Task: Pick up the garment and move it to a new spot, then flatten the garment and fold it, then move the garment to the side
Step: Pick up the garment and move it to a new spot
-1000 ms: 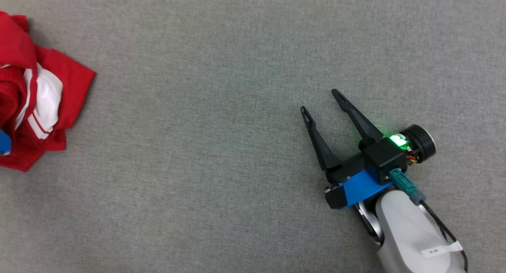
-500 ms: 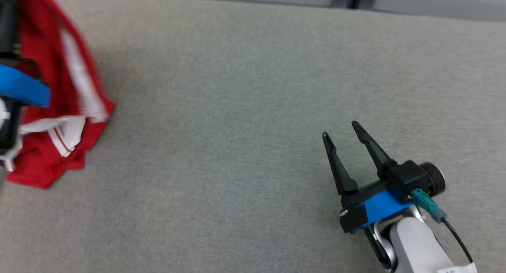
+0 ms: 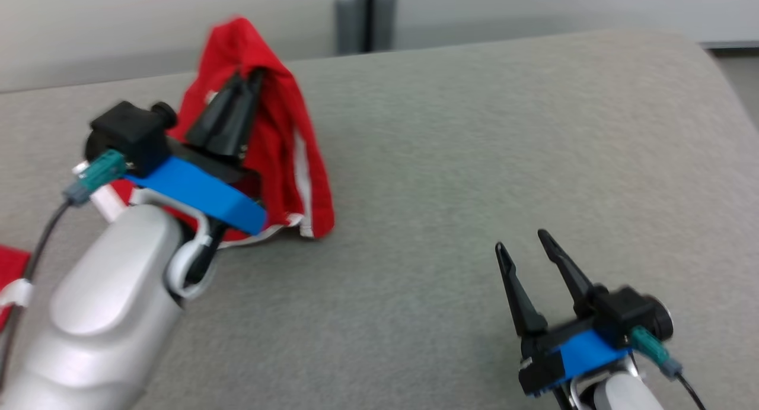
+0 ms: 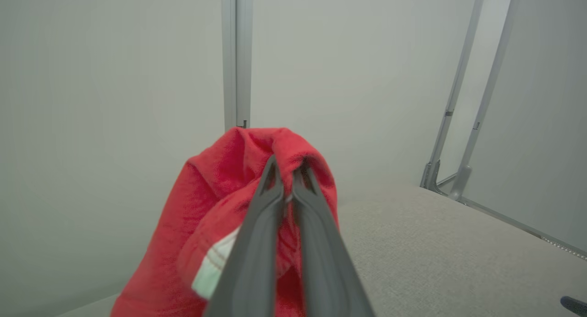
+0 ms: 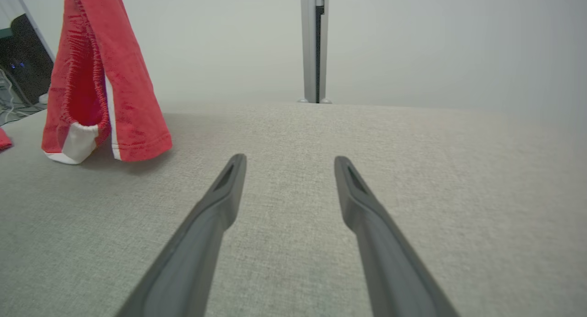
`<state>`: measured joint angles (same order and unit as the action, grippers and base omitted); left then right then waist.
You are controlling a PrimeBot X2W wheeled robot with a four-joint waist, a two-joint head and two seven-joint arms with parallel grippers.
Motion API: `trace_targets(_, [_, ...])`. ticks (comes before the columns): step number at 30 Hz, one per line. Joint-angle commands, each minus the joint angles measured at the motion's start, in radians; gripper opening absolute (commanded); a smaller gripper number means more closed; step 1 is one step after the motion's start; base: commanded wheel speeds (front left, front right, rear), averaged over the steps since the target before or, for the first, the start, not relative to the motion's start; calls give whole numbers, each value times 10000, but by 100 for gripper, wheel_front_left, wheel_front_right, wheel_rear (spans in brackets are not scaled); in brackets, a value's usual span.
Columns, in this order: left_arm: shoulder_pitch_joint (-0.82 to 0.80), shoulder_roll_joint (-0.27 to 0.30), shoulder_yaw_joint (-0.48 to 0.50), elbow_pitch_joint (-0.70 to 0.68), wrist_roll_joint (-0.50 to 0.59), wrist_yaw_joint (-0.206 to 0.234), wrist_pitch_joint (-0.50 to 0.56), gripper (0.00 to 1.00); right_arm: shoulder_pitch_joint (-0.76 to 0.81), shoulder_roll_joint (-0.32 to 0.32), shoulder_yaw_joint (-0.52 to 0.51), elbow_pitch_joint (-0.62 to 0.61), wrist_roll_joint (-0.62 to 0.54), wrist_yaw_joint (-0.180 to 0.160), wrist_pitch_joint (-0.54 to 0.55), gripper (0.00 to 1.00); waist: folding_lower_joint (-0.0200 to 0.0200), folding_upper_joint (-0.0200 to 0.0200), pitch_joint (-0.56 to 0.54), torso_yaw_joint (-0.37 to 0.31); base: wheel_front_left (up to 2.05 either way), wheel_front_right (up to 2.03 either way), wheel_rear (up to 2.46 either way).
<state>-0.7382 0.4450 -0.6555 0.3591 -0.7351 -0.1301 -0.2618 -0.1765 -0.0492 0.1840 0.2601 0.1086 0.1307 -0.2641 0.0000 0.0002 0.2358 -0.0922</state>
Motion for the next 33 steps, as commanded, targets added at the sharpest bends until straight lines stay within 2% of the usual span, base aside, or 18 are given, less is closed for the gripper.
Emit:
trace_targets(1, [201,-303,-207,-95,49,-13,-46,0,281,-34,-38,-120,73,1,-5,100,0,-2,-477,-788,0,0,0])
trace_targets(7, [762,-882,-1092,25,480,-13,-45,0,649,-30,24,-370,224,1,-5,100,0,-2,-412,-1807,0,0,0])
trace_targets(8, [863,-959,-1194,89,514,-13,-45,25,682,-30,12,-384,240,1,-5,100,0,-2,-394,-1902,0,0,0])
trace_targets(9, [973,-983,-1256,169,593,-13,-45,75,707,-33,7,-409,274,1,-5,100,0,-2,-370,-1987,0,0,0])
trace_targets(10, [1086,-1050,-1292,234,616,-13,-47,100,739,-33,-9,-430,283,1,-5,100,0,-2,-364,-2037,0,0,0])
trace_targets(14, [1643,-1119,-1183,586,816,-13,-45,100,869,-31,-123,-493,298,1,-5,100,0,-2,-366,-2003,0,0,0])
trace_targets(20, [2520,-1085,56,883,1101,-13,-44,100,911,-37,-289,-447,345,1,-5,100,0,-2,-618,-1384,0,0,0])
trace_targets(25, [3643,-1105,1868,815,1973,57,-36,100,772,-34,-400,-281,257,1,-5,100,0,-2,-923,-682,0,0,0])
trace_targets(26, [4168,-1157,2715,610,2477,138,-38,100,722,-33,-393,-208,250,1,-7,100,0,-2,-1061,-463,0,0,0])
trace_targets(33, [6077,-1821,5300,298,3650,113,-38,100,954,-36,-554,145,140,1,-5,100,0,-2,-1691,186,0,0,0])
